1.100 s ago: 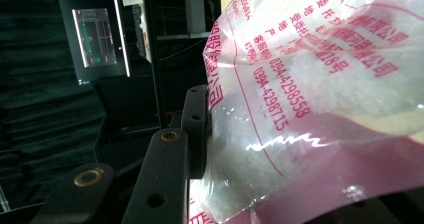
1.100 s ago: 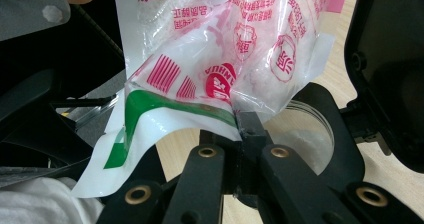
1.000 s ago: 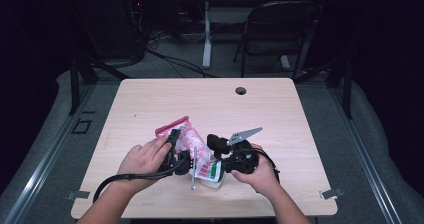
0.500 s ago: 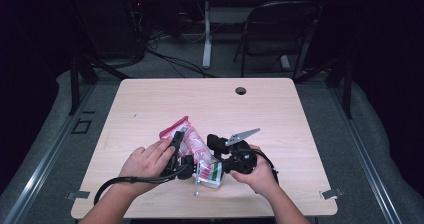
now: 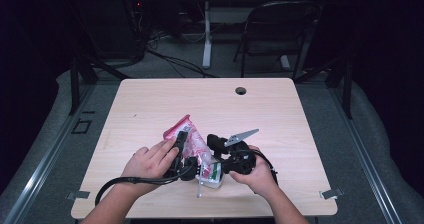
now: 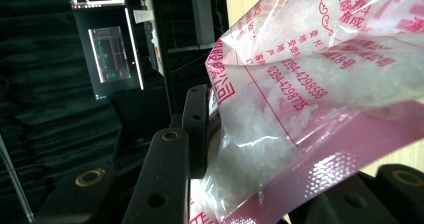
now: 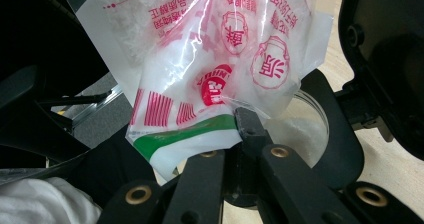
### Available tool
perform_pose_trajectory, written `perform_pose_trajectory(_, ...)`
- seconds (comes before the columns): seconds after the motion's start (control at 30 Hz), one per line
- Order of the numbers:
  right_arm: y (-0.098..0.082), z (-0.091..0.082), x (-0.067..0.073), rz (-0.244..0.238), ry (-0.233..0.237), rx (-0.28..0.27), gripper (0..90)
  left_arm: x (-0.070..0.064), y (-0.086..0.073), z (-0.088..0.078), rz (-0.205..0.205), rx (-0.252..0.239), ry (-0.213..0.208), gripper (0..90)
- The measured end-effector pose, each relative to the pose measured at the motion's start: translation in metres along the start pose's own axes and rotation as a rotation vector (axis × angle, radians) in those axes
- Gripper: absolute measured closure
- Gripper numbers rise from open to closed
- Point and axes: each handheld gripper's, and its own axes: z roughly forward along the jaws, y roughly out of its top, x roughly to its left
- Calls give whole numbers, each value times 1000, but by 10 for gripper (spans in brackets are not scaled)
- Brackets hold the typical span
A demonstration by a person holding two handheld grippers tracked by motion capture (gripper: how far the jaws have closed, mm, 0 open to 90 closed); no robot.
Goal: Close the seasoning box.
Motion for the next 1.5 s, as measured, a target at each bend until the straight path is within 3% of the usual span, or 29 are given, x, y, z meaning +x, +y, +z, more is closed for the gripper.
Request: perform_pose_trajectory(1.5,1,1,4,-2,1,-2,900,5,9,-7,8,-26,23,729)
